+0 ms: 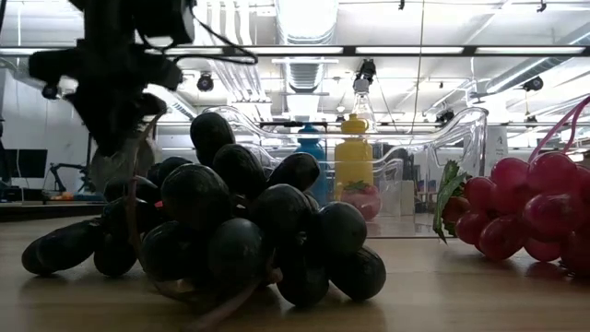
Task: Pick & Place Food Item
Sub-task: Put the yellow blue tuna can into the bottom transparent bin
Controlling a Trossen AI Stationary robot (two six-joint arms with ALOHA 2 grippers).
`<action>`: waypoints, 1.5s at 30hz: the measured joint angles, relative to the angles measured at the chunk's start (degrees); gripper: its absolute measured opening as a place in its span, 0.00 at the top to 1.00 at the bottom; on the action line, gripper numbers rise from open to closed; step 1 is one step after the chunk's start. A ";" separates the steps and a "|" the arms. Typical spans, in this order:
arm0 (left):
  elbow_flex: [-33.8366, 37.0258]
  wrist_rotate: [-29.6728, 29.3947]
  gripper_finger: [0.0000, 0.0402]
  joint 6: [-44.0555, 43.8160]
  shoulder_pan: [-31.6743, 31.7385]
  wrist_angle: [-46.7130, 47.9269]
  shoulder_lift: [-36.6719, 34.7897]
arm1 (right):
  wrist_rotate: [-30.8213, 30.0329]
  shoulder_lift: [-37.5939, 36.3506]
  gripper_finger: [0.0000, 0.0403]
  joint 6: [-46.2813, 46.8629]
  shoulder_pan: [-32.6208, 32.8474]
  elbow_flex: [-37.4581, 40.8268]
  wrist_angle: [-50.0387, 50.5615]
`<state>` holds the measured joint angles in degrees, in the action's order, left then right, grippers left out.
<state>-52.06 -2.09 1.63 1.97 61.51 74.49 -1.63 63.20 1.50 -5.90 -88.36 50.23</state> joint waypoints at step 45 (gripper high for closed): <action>-42.35 12.62 0.65 -0.58 -1.37 -0.62 30.51 | 0.07 -0.09 0.98 -2.84 -0.01 0.00 0.03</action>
<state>-94.41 10.53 1.05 0.60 60.88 105.00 -1.56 63.11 -1.34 -5.91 -88.36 50.26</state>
